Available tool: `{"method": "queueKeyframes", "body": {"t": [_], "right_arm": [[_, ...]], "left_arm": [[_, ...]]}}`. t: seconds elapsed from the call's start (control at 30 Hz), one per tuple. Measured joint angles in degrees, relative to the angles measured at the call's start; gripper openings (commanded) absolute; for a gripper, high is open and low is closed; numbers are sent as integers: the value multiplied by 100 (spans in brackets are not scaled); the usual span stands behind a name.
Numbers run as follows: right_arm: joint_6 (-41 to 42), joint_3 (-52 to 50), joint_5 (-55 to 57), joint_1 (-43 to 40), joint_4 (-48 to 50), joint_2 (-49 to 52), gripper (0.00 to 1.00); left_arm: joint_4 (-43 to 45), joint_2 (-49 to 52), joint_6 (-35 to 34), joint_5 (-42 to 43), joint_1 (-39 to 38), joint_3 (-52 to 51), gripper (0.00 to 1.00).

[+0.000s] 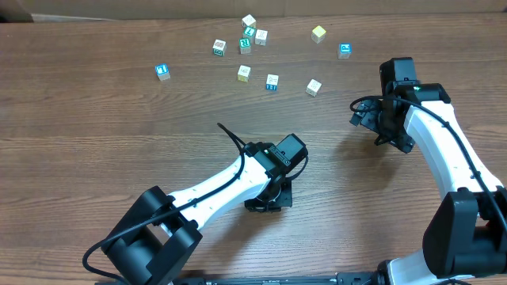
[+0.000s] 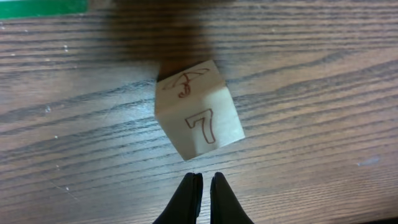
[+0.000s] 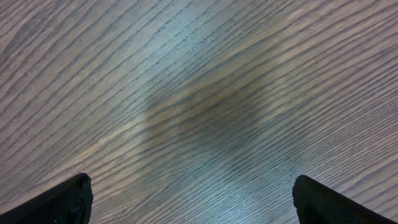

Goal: Form a circle
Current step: 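Lower the left gripper behind the '7' block, then push the '7' block with the left gripper toward the F block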

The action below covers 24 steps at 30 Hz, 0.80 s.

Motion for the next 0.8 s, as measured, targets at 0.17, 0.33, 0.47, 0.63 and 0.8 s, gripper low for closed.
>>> {"method": "queueKeyframes", "body": {"t": [0.17, 0.33, 0.47, 0.63, 0.8], "right_arm": [[4, 0, 0, -2, -4, 0, 100], [2, 0, 0, -2, 0, 0, 100], [2, 0, 0, -2, -4, 0, 100], [2, 0, 2, -2, -4, 0, 100], [4, 0, 0, -2, -2, 0, 100]], "left_arm": [[24, 0, -4, -26, -103, 0, 5], [37, 0, -44, -118, -120, 0, 5], [129, 0, -46, -201, -120, 0, 7], [216, 0, -48, -286, -120, 0, 8], [216, 0, -48, -308, -120, 0, 8]]}}
